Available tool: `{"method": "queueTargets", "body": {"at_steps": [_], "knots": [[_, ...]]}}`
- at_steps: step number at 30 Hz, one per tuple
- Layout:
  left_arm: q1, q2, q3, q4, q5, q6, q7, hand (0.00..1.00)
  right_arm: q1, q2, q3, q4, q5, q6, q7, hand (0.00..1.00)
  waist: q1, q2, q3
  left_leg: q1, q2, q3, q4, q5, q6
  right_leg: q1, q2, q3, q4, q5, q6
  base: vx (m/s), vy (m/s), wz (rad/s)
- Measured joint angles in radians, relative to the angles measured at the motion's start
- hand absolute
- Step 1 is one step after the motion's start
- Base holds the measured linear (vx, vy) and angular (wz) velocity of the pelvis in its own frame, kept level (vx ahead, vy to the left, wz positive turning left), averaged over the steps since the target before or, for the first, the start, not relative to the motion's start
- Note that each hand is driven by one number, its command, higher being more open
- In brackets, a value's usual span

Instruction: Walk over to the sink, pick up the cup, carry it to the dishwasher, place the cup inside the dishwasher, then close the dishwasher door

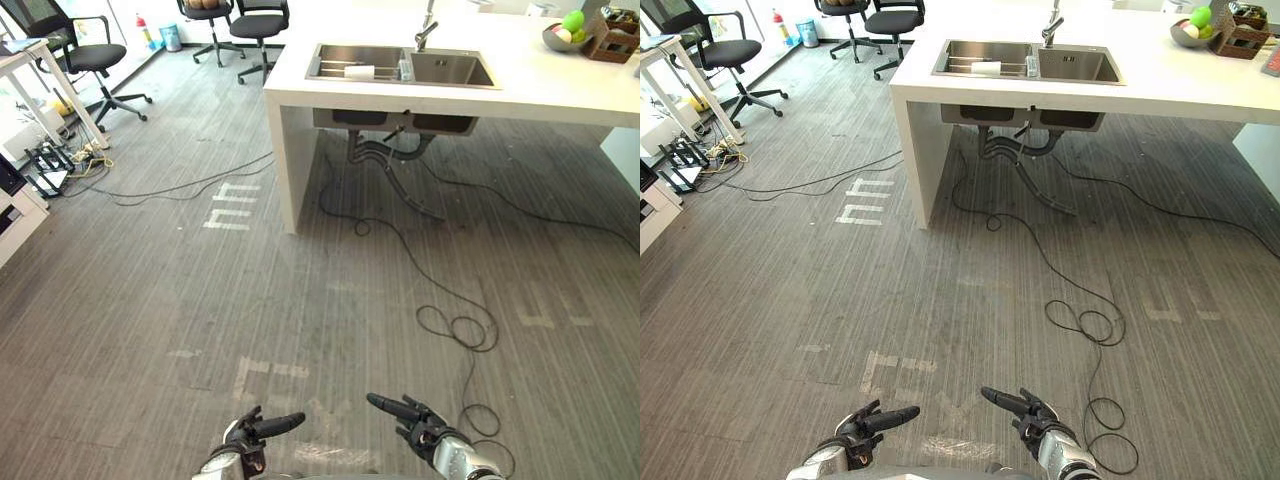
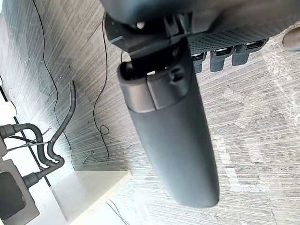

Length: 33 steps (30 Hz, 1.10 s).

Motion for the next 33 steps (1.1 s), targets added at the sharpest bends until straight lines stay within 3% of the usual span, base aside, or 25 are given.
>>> {"method": "queueTargets", "body": {"at_steps": [6,11,18,23,24,27,29,31,32,33], "knots": [[0.008,-0.001,0.001,-0.015,0.11,-0.002,0.069,1.0,0.0,0.002,-0.016,0.0,-0.052,-0.007,-0.006,1.0,0.001,0.001,0.001,0.006,0.002,0.02,0.0,0.0,-0.001,0.003,0.0,0.002,0.007,-0.003,0.004,0.0,0.002,-0.01],[0.03,-0.005,0.002,-0.018,0.14,-0.05,0.115,1.0,0.006,0.002,-0.016,0.0,-0.1,-0.011,0.005,1.0,0.0,0.002,0.001,0.014,0.004,0.053,0.008,-0.005,-0.006,0.003,-0.001,0.013,0.019,-0.003,0.004,-0.01,0.01,-0.08],[0.059,-0.018,0.008,-0.023,0.117,-0.067,0.105,1.0,0.038,0.002,-0.016,-0.001,-0.116,-0.008,0.016,1.0,0.003,0.007,0.001,0.014,0.005,0.058,0.028,-0.018,-0.003,0.002,-0.004,0.022,0.032,-0.002,-0.001,-0.03,0.004,-0.03],[0.07,-0.018,0.033,-0.015,0.069,-0.015,0.036,1.0,0.065,0.0,-0.018,0.001,-0.113,0.013,0.014,1.0,0.009,0.013,-0.001,0.004,0.002,0.082,0.043,-0.039,0.032,-0.021,-0.013,0.029,0.069,-0.019,-0.041,-0.07,0.021,-0.1],[0.067,-0.015,0.034,-0.007,0.099,-0.006,0.001,1.0,0.064,0.001,-0.033,-0.005,-0.111,0.014,0.013,1.0,0.008,0.01,0.0,-0.002,-0.007,0.087,0.05,-0.045,0.065,-0.074,-0.042,0.02,0.18,-0.077,-0.045,-0.09,0.026,-0.07],[0.056,-0.013,0.032,0.012,0.085,0.0,-0.027,1.0,0.069,-0.001,-0.057,-0.021,-0.089,0.014,0.006,1.0,0.009,0.007,0.0,0.006,-0.018,0.087,0.059,-0.05,0.081,-0.155,-0.099,-0.01,0.39,-0.132,0.005,-0.06,0.046,0.01],[0.028,0.002,0.029,0.04,0.101,0.009,-0.053,1.0,0.043,-0.021,-0.066,-0.021,-0.081,0.018,0.003,1.0,0.01,-0.018,0.016,0.026,-0.046,0.085,0.076,-0.057,0.091,-0.271,-0.207,-0.062,0.696,-0.135,-0.009,-0.04,0.05,0.03],[0.009,0.014,0.03,0.062,0.126,0.002,-0.049,1.0,0.032,-0.029,-0.081,-0.018,-0.057,0.021,0.003,1.0,0.01,-0.041,0.036,0.067,-0.069,0.068,0.089,-0.078,0.116,-0.313,-0.276,-0.047,0.87,-0.094,-0.04,0.01,0.036,0.17],[-0.002,0.017,0.028,0.069,0.122,-0.004,-0.047,1.0,0.028,-0.034,-0.095,-0.023,-0.034,0.019,0.005,1.0,-0.002,-0.05,0.051,0.104,-0.075,0.051,0.083,-0.079,0.121,-0.341,-0.309,-0.045,0.963,-0.081,-0.032,0.07,0.019,0.3],[-0.002,0.017,0.028,0.072,0.107,-0.004,-0.047,1.0,0.019,-0.041,-0.094,-0.022,-0.033,0.017,0.005,1.0,-0.005,-0.048,0.051,0.116,-0.071,0.044,0.087,-0.084,0.123,-0.344,-0.307,-0.042,0.955,-0.109,-0.026,0.08,0.008,0.34]]}}
